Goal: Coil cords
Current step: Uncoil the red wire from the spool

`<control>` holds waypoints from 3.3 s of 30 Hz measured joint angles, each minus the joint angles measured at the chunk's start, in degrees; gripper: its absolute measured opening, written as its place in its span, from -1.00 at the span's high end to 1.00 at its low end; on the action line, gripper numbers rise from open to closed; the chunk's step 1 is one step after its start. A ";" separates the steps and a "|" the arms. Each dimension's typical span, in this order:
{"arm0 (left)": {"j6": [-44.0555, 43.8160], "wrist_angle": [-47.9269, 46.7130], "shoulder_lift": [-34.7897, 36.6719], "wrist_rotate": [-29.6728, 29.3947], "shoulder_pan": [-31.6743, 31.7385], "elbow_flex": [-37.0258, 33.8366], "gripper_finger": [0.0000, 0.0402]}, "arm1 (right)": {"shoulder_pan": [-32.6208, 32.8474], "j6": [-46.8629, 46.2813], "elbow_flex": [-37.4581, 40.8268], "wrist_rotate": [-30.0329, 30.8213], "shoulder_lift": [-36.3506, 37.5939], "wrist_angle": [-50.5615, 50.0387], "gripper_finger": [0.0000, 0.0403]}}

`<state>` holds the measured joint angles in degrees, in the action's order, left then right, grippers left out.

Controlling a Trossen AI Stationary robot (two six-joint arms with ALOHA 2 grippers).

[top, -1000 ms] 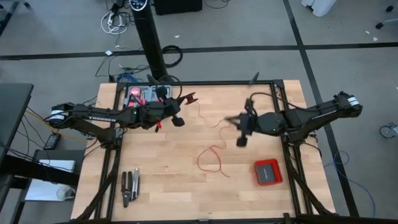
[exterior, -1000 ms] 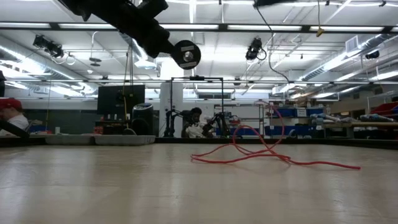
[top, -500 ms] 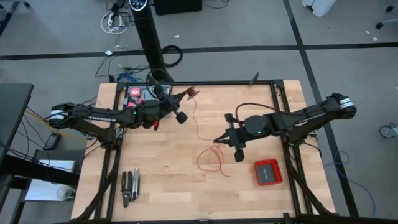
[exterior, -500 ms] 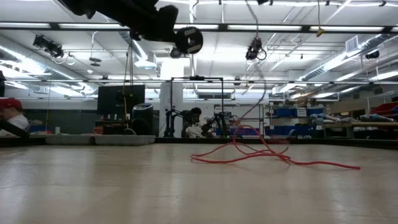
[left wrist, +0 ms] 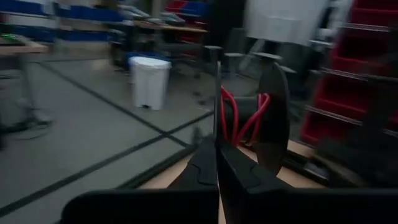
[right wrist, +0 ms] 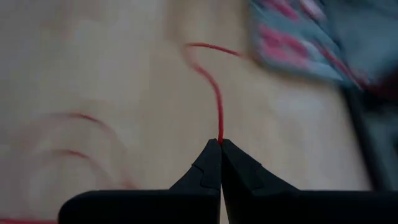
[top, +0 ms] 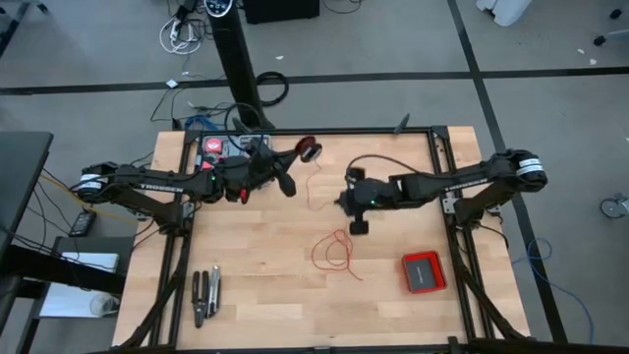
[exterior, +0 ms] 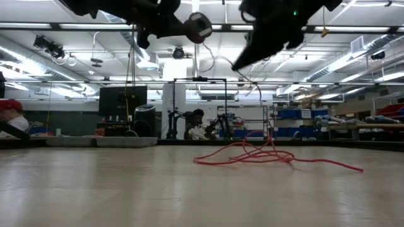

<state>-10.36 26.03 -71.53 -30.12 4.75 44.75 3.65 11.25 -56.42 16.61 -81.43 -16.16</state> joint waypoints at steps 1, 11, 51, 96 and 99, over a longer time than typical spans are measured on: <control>1.73 -0.04 0.00 2.04 0.00 0.00 1.00 | -0.67 -1.62 0.00 3.05 0.26 -1.95 1.00; 27.72 -9.98 0.00 6.87 0.00 0.02 1.00 | -4.15 -23.70 0.04 30.09 8.14 -17.15 1.00; 28.07 -9.66 0.00 -19.30 0.00 0.02 1.00 | 17.67 2.07 0.04 -7.02 23.01 8.63 1.00; 11.70 0.18 0.00 14.07 0.00 0.00 1.00 | -2.12 -8.08 3.99 -0.80 7.72 16.92 0.50; 11.65 0.77 0.00 14.74 0.00 0.00 1.00 | -1.47 -6.27 4.53 1.34 6.42 19.67 0.50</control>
<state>1.29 26.81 -71.53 -15.38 4.75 44.75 2.18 4.99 -51.90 17.95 -75.01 3.51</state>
